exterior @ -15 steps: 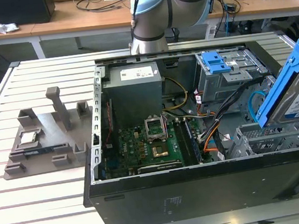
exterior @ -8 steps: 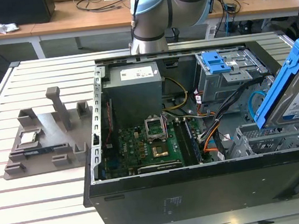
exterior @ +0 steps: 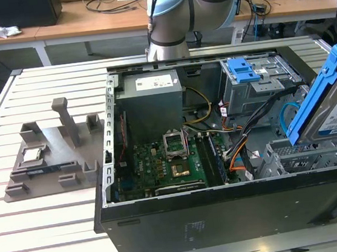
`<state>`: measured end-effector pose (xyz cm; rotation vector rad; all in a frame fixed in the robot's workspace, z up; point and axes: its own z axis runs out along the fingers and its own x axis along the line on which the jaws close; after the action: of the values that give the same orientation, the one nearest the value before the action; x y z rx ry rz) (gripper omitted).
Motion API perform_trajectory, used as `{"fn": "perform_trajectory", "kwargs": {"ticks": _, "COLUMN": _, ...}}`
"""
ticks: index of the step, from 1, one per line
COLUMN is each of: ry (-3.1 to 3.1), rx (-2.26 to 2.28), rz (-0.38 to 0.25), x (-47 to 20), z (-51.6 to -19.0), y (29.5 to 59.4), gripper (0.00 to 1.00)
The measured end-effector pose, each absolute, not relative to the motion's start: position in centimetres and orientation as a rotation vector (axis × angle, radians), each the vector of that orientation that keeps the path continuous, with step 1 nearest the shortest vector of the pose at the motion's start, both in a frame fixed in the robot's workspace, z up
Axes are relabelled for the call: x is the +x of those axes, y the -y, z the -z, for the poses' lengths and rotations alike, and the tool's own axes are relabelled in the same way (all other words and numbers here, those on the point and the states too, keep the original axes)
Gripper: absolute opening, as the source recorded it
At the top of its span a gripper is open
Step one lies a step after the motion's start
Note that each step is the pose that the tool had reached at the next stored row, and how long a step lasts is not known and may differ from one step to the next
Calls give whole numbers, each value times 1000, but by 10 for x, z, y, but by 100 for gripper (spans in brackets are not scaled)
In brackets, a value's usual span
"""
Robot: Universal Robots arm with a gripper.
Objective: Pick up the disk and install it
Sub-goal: 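Insert the disk into the insertion slot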
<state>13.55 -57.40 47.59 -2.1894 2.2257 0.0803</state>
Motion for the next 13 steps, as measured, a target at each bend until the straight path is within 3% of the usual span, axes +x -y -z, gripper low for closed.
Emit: {"fn": "perform_trajectory", "kwargs": {"ticks": 13, "ry": -2230, "rx": -2193, "rz": -71, "x": 132, "z": -452, "y": 570, "gripper": 36}}
